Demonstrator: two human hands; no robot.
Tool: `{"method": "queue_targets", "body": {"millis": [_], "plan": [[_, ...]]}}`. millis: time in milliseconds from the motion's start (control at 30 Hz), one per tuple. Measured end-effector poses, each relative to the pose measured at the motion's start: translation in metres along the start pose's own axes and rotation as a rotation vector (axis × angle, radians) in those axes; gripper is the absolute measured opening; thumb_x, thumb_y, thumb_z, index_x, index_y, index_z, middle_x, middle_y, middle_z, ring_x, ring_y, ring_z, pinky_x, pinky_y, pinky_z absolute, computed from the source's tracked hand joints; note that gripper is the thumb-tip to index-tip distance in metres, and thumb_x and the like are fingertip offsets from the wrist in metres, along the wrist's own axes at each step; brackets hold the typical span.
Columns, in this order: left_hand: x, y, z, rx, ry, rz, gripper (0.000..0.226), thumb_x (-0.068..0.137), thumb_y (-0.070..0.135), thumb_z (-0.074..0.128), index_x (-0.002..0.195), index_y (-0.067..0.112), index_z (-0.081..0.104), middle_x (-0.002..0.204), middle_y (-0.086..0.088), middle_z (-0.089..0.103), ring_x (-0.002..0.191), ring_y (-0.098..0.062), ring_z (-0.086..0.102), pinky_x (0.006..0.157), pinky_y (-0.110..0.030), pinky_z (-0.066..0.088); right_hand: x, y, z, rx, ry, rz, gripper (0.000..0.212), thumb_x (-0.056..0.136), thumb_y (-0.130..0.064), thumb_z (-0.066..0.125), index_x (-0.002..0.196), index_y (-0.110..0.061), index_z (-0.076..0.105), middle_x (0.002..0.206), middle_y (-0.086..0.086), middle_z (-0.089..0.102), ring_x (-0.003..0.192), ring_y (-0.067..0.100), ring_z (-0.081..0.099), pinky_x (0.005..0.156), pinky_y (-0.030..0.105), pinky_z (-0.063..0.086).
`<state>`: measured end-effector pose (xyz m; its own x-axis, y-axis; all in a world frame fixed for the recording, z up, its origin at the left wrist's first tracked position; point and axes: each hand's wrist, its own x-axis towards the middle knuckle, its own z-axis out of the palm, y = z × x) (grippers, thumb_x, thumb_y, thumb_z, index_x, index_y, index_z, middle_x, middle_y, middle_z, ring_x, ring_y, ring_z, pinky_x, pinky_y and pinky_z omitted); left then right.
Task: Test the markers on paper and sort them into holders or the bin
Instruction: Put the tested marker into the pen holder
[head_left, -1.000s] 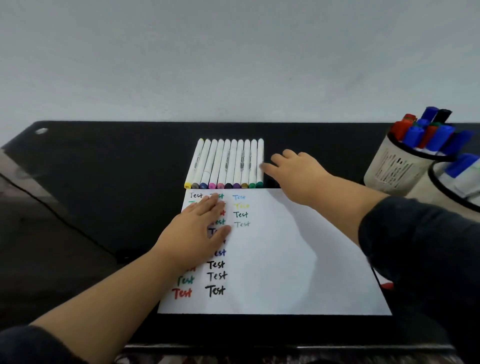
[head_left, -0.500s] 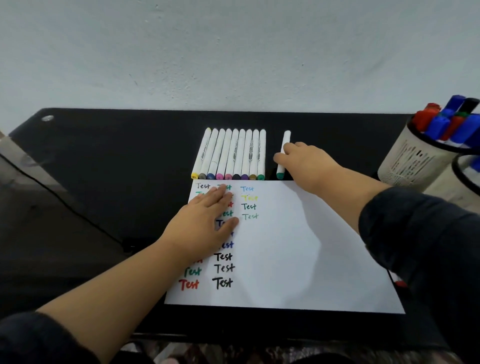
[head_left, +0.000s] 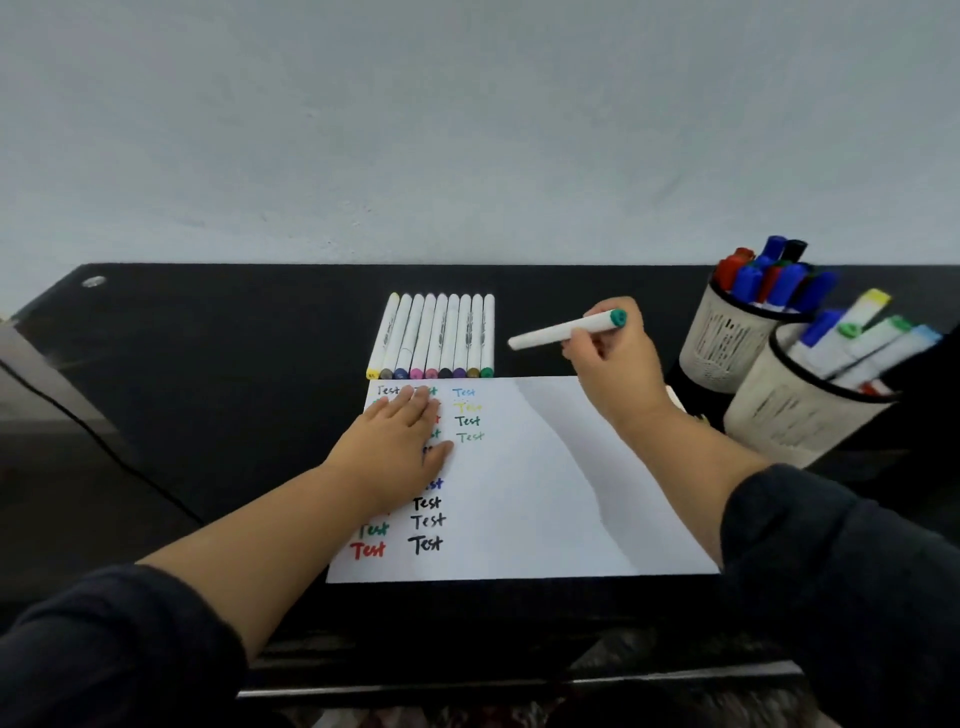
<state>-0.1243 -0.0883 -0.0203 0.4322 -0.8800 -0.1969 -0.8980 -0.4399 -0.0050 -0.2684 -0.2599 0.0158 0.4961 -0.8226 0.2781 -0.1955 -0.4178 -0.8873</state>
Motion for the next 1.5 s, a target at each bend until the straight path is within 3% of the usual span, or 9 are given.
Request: {"method": "queue_targets", "body": {"millis": [67,267,367,467,567,633,733,1000,1500], "plan": [[-0.006,0.007,-0.007,-0.021,0.043,-0.014,0.061,0.101,0.044,0.022,0.151,0.016,0.003,0.159,-0.001,0.002,0.145,-0.016,-0.001,0.115,-0.030,0.001,-0.015,-0.006,-0.001,0.163,0.047,0.073,0.019,0.090,-0.008,0.047,0.083,-0.025,0.043,0.083,0.011,0.063,0.077,0.025,0.065,0.072,0.035,0.054],[-0.039,0.033,-0.017,-0.558,0.230,-0.153,0.057,0.095,0.046,0.046,0.146,0.029,0.028,0.150,0.008,0.033,0.134,-0.012,0.034,0.104,-0.028,0.034,-0.047,-0.024,0.003,0.452,0.034,0.318,0.010,0.091,-0.006,0.041,0.084,-0.011,0.047,0.061,0.011,0.060,0.051,0.019,0.053,0.050,0.028,0.046],[-0.059,0.038,-0.022,-0.759,0.253,-0.195,0.045,0.093,0.044,0.050,0.136,0.031,0.047,0.118,0.009,0.058,0.096,-0.008,0.056,0.076,-0.024,0.046,-0.059,-0.028,0.009,0.537,0.030,0.398,0.010,0.091,-0.009,0.040,0.084,-0.009,0.048,0.050,0.008,0.057,0.047,0.019,0.048,0.047,0.027,0.039],[-0.077,0.034,-0.024,-1.003,0.230,-0.241,0.032,0.092,0.041,0.055,0.121,0.030,0.062,0.084,0.007,0.063,0.064,-0.006,0.050,0.053,-0.021,0.041,-0.069,-0.032,0.018,0.627,0.033,0.472,0.011,0.089,-0.012,0.040,0.083,-0.008,0.048,0.044,0.004,0.052,0.049,0.018,0.042,0.044,0.025,0.033],[-0.089,0.025,-0.022,-1.216,0.148,-0.230,0.015,0.086,0.041,0.063,0.095,0.032,0.072,0.093,0.001,0.071,0.082,-0.011,0.057,0.068,-0.026,0.047,-0.079,-0.038,0.025,0.656,0.030,0.543,0.015,0.086,-0.013,0.042,0.077,-0.009,0.053,0.043,0.001,0.047,0.046,0.014,0.037,0.043,0.022,0.031],[-0.096,0.020,-0.021,-1.240,0.079,-0.207,0.010,0.085,0.038,0.065,0.085,0.032,0.073,0.089,0.010,0.073,0.095,-0.012,0.061,0.087,-0.033,0.048,-0.085,-0.043,0.029,0.675,0.018,0.578,0.021,0.086,-0.014,0.042,0.070,-0.010,0.054,0.043,0.000,0.044,0.045,0.013,0.035,0.045,0.022,0.028],[-0.102,0.015,-0.019,-1.246,0.040,-0.205,0.008,0.084,0.034,0.066,0.083,0.033,0.074,0.087,0.013,0.073,0.104,-0.019,0.060,0.095,-0.037,0.045,-0.094,-0.049,0.036,0.654,-0.020,0.592,0.024,0.088,-0.016,0.042,0.067,-0.012,0.054,0.046,0.000,0.041,0.046,0.012,0.032,0.048,0.023,0.026],[-0.107,0.015,-0.010,-1.252,0.067,-0.206,0.008,0.081,0.033,0.070,0.086,0.038,0.074,0.089,0.015,0.071,0.083,-0.005,0.059,0.070,-0.020,0.044,-0.116,-0.051,0.052,0.443,-0.148,0.492,0.026,0.093,-0.032,0.056,0.074,-0.015,0.056,0.041,-0.008,0.043,0.040,0.008,0.034,0.044,0.021,0.031],[-0.101,0.013,-0.009,-1.286,0.054,-0.184,0.009,0.083,0.034,0.068,0.079,0.028,0.074,0.072,0.018,0.071,0.066,0.011,0.056,0.066,-0.018,0.037,-0.118,-0.046,0.065,0.521,-0.088,0.480,0.027,0.092,-0.017,0.054,0.066,-0.013,0.046,0.039,-0.012,0.042,0.037,0.004,0.035,0.040,0.018,0.032]]}}
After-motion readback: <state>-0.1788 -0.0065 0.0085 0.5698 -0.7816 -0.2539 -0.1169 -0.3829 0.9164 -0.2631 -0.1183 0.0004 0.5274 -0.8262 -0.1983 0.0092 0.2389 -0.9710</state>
